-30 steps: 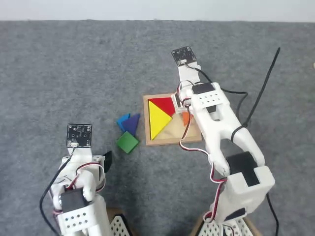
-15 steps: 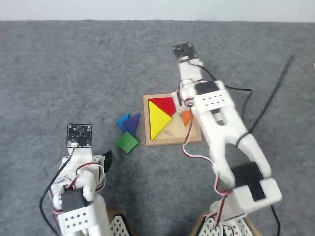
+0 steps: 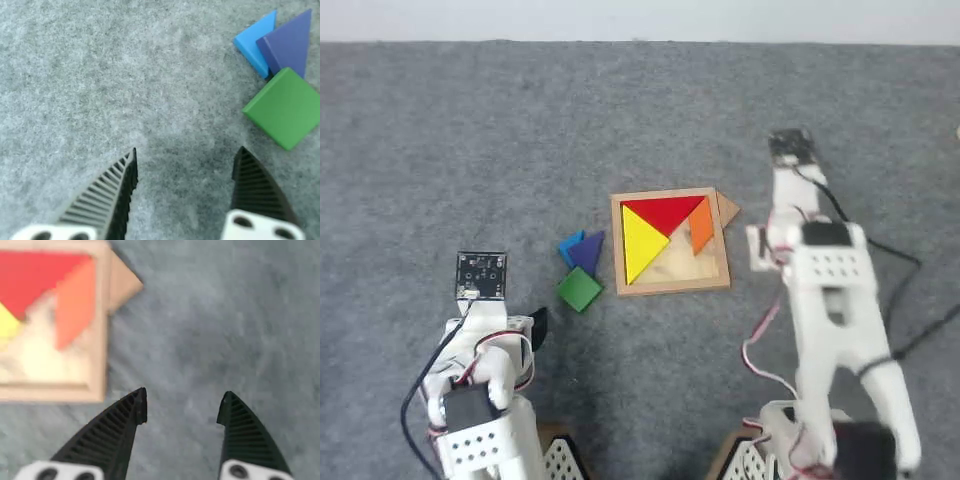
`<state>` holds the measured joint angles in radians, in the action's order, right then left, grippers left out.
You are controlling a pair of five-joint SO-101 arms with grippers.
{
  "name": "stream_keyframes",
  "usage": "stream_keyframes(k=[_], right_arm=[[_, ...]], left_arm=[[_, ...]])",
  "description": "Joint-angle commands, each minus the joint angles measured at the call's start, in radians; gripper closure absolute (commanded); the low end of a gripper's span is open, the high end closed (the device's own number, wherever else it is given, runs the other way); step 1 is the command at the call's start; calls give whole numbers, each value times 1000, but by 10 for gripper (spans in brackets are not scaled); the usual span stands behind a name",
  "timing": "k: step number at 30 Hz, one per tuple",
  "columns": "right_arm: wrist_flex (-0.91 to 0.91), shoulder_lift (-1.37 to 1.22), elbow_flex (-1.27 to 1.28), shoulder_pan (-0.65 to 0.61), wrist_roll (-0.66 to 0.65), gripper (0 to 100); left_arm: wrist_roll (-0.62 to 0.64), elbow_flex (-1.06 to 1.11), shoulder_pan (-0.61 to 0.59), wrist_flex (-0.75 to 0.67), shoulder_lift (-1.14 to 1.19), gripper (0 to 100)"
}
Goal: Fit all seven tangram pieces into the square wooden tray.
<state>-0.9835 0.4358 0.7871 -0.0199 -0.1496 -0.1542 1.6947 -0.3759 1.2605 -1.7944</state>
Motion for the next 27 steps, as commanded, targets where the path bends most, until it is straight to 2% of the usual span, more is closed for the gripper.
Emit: stream_keyframes(k=[1,6,10,14,16,21,27], right_arm=[[50,136,135,110,-83,768],[185,225,327,180,-110,768],[196,249,373,179,-112,768],[203,226,385,179,-110,768],[203,217,385,179,-110,768],[203,214,385,174,-106,768],[191,213,345,96,-106,766]], left_arm=[[5,-12,78,3,-21,701],[6,-12,206,2,-21,701],[-14,-12,195,-14,-21,701],[-232,-13,213,-86,-23,701],[-273,-16,210,-146,-21,701],[-209,-54,189,-187,-21,701],[-195,-42,190,-124,-21,701]])
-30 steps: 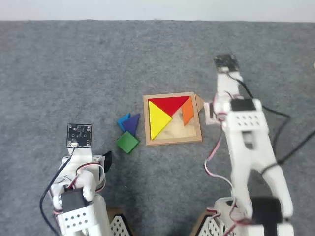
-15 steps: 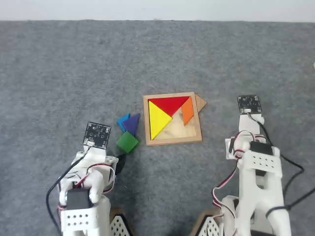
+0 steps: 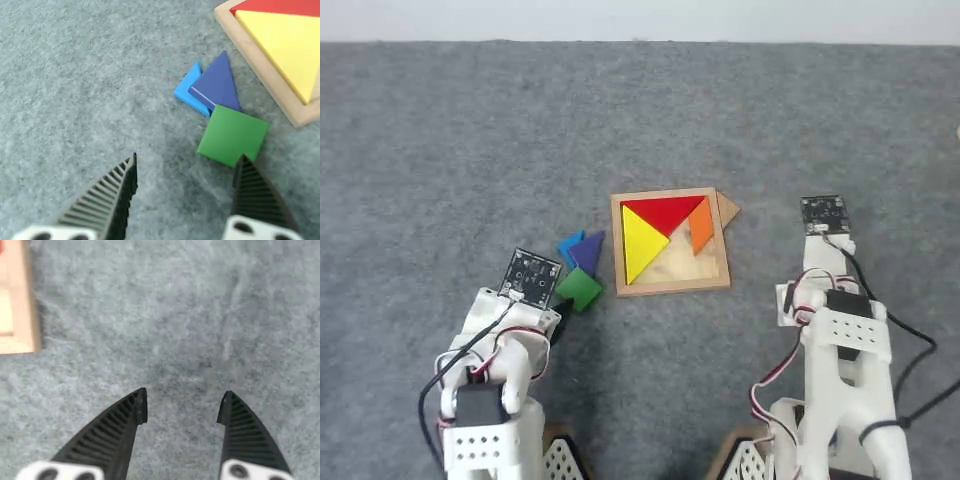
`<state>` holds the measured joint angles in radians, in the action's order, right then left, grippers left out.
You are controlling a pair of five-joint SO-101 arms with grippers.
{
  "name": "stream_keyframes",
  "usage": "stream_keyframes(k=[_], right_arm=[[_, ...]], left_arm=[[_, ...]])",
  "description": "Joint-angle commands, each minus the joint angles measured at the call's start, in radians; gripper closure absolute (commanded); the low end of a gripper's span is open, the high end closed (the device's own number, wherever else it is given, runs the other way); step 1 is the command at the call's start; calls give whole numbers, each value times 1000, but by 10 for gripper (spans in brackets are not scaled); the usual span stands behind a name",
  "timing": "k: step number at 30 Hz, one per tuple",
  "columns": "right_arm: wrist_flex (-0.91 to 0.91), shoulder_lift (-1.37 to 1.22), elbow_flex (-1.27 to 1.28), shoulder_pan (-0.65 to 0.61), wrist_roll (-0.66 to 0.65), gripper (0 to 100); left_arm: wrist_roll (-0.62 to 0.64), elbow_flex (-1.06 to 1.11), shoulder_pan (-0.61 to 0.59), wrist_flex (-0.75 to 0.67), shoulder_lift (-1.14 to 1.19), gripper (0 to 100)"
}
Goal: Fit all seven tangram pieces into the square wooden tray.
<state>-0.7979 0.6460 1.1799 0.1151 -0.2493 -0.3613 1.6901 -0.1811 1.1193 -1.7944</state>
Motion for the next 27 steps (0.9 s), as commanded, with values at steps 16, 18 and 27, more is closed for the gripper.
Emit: stream_keyframes(k=[16,18,27], right_arm=[[-62,-13,-206,-159,48,765],[-93,-74,-310,-217,51,765],[-59,-648,-821,-300,152,764]], left_arm=[[14,-45,-51,37,-20,701],[14,-12,-57,15,-20,701],[12,-7,-120,17,-20,701]])
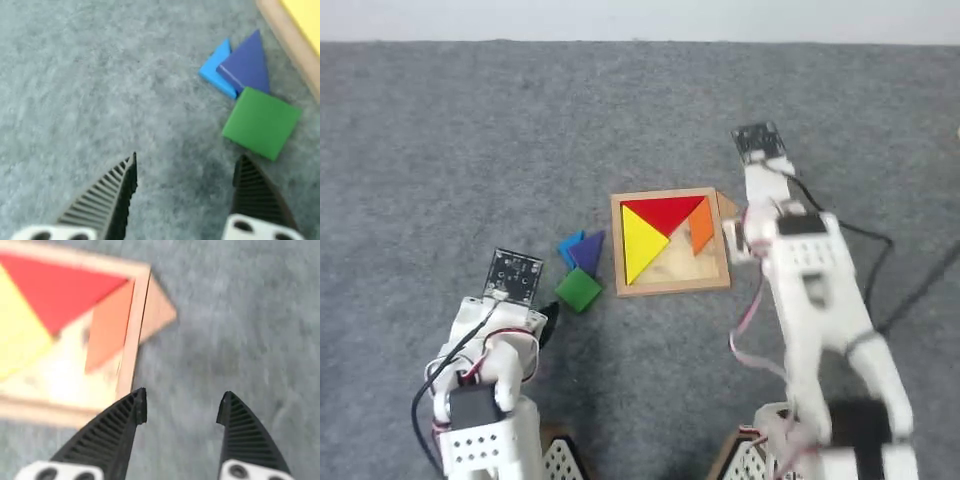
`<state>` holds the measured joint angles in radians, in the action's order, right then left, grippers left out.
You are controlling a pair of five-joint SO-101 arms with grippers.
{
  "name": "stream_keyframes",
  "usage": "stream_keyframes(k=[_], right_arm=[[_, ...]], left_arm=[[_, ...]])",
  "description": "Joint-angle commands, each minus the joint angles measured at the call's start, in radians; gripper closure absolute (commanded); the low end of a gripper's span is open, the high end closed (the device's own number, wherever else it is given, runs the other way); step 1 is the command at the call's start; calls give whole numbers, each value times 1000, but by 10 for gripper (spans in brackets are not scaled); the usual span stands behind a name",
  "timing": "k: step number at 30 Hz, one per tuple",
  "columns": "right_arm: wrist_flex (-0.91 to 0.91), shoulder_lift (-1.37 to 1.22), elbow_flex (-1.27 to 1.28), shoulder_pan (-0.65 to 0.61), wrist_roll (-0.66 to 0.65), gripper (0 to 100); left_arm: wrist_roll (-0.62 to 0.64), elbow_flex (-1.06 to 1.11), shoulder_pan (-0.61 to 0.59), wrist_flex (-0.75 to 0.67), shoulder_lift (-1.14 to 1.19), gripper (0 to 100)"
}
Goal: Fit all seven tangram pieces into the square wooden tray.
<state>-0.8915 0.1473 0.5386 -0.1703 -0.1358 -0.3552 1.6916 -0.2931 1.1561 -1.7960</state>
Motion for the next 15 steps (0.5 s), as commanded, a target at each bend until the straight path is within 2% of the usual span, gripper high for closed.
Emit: stream_keyframes(k=[1,8,15], right_arm=[[42,-200,-224,-16,46,764],[35,-447,-448,-64,58,764],[-27,-591,-588,-25,57,764]], left_arm=[[6,-8,-8,-20,-18,701],[5,-8,-8,-18,-18,701],[5,-8,-8,-18,-18,701]])
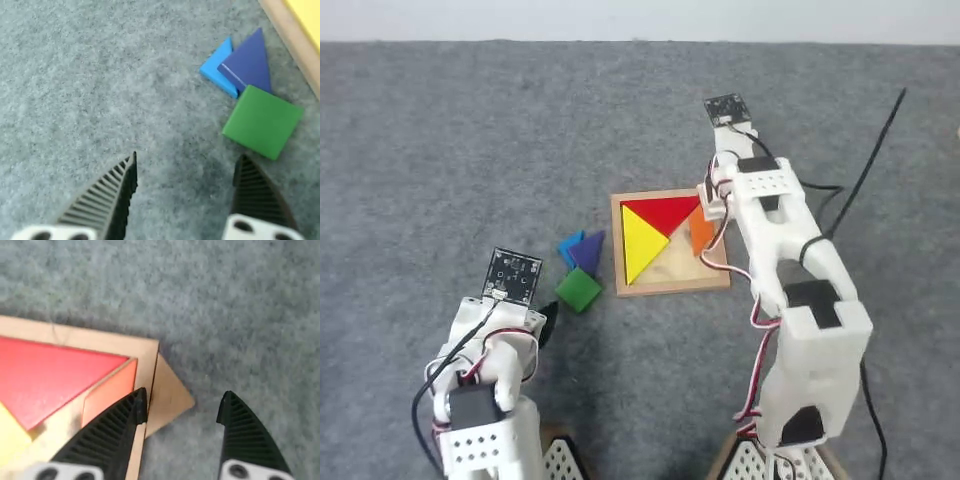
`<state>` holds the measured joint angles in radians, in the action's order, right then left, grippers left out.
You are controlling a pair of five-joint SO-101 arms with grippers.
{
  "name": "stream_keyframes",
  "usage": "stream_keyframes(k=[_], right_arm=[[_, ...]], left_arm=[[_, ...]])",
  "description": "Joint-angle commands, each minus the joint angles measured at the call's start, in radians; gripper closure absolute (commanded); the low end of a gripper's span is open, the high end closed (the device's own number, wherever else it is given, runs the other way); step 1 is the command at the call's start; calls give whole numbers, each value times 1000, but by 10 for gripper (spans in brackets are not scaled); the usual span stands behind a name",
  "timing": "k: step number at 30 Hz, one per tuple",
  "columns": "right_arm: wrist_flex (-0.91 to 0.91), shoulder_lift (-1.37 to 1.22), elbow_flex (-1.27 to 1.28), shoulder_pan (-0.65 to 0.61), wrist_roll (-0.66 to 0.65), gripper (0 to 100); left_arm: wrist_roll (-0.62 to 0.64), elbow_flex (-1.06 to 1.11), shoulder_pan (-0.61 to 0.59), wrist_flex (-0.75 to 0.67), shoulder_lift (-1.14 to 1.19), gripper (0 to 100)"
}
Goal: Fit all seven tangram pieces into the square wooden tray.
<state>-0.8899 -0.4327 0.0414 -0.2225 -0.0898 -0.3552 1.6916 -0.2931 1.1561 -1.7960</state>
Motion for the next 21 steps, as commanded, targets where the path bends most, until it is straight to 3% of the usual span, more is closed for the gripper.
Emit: stream_keyframes(k=[1,15,21], right_arm=[[-38,-21,-101,36,11,766],[-53,-38,-61,102,-29,768],[-174,-33,-52,68,64,768]], left_arm=[[5,-8,-8,-18,-18,701],[3,-8,-8,-18,-18,701],[3,-8,-8,-18,-18,701]])
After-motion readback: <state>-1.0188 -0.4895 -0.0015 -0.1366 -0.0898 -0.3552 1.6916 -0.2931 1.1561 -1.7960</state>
